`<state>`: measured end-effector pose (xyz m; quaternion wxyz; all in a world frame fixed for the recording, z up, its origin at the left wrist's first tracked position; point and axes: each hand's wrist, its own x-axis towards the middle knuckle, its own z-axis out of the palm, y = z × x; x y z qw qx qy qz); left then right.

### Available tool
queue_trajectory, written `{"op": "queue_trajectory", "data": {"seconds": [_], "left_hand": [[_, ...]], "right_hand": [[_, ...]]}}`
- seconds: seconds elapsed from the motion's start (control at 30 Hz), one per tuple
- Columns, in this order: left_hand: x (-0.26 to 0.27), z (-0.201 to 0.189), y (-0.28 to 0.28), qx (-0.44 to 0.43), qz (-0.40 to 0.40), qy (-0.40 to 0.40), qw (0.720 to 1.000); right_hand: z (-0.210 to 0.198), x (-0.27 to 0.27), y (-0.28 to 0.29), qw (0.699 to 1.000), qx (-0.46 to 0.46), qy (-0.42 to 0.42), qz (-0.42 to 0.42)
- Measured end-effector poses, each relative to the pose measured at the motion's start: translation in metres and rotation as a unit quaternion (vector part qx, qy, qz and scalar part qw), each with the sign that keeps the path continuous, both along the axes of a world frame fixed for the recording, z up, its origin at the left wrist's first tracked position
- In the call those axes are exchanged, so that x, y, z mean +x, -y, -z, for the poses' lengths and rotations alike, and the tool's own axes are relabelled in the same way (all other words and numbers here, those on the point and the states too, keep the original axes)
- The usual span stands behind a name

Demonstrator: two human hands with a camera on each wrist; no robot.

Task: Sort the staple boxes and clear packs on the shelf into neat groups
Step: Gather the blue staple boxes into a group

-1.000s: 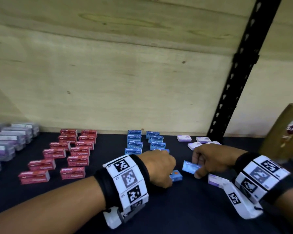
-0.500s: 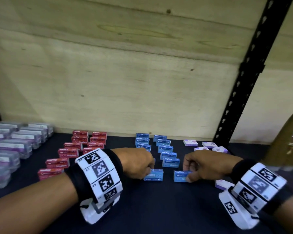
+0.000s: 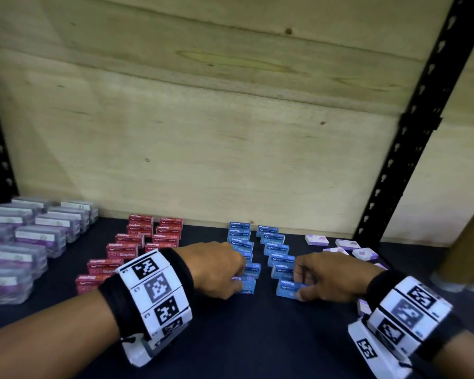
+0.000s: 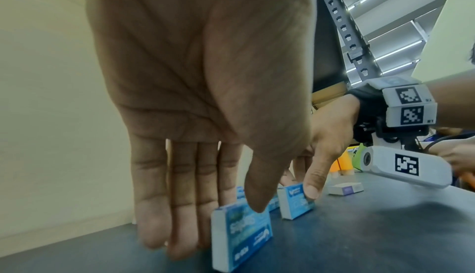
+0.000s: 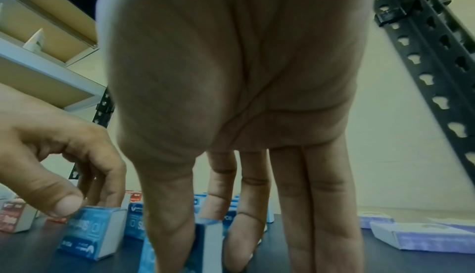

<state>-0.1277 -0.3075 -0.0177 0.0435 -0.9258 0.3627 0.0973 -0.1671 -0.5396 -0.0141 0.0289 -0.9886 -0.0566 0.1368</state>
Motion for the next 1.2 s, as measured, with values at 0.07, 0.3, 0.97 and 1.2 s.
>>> {"op": "queue_trajectory", "data": {"seconds": [0.07,0.3,0.97,1.2], "left_hand": [[-0.001,0.000,0.004,-0.004,0.026,0.036,0.999],[-0.002,-0.003,0.018,-0.015,0.094,0.050,0.994],[-0.002,0.005,-0.015,-0.069,-0.020,0.008,0.997],[-0.008,0.003,-0.010,-0.007,-0.036,0.031,0.999]], "right_hand": [[0.000,-0.001,0.000,1.000,-0.008,0.002,-0.002],[0.001,-0.003,0.003,1.000,-0.022,-0.001,0.008],[0.005,0.000,0.003,0.998,-0.063,-0.006,0.009],[0.004,0.001,0.003,0.999,-0.051,-0.006,0.006]]}}
